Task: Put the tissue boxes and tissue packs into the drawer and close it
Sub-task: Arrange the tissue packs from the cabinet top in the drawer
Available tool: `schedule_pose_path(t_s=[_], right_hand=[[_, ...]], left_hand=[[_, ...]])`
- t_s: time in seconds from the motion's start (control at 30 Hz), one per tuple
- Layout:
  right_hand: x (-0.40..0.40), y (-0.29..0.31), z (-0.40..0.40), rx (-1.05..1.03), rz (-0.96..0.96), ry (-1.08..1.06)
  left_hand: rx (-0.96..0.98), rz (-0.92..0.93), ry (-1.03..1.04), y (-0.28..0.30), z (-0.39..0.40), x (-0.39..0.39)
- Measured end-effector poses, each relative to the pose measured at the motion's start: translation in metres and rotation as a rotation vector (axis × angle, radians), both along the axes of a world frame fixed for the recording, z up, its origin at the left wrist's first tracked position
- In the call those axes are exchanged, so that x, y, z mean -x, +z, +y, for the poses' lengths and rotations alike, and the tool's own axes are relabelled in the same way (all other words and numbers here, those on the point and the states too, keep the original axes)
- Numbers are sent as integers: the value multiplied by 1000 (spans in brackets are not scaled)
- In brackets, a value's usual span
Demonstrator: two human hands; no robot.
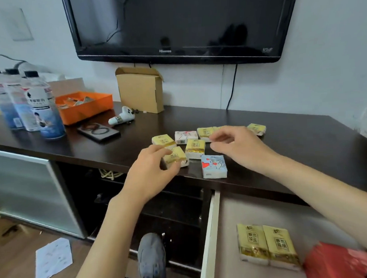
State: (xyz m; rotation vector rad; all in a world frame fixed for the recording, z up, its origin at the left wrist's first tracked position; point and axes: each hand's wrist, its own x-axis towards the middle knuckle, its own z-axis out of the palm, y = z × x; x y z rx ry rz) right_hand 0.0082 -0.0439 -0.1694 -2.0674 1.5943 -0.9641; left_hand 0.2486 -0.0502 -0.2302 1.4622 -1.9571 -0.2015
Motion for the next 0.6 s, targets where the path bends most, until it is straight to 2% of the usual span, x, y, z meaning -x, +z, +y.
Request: schedule_pose_path(t_s=[0.13,0.23,0.37,0.5,0.6], right_hand=[[-26,-3,-43,-68,212,5],[-31,-5,-65,-185,296,3],[-28,-7,-80,-279,341,45],[-28,-10,-86,-265,285,37],[-24,-16,-81,-177,252,-8]], left_hand=[[-29,-98,6,-6,-5,-8],[-33,-115,14,-5,-6,-13],[-103,-105,-39,-5,-11,-14],[-123,-35,-56,-1,-18,-9],[-134,-12,-40,1,-21,-9]])
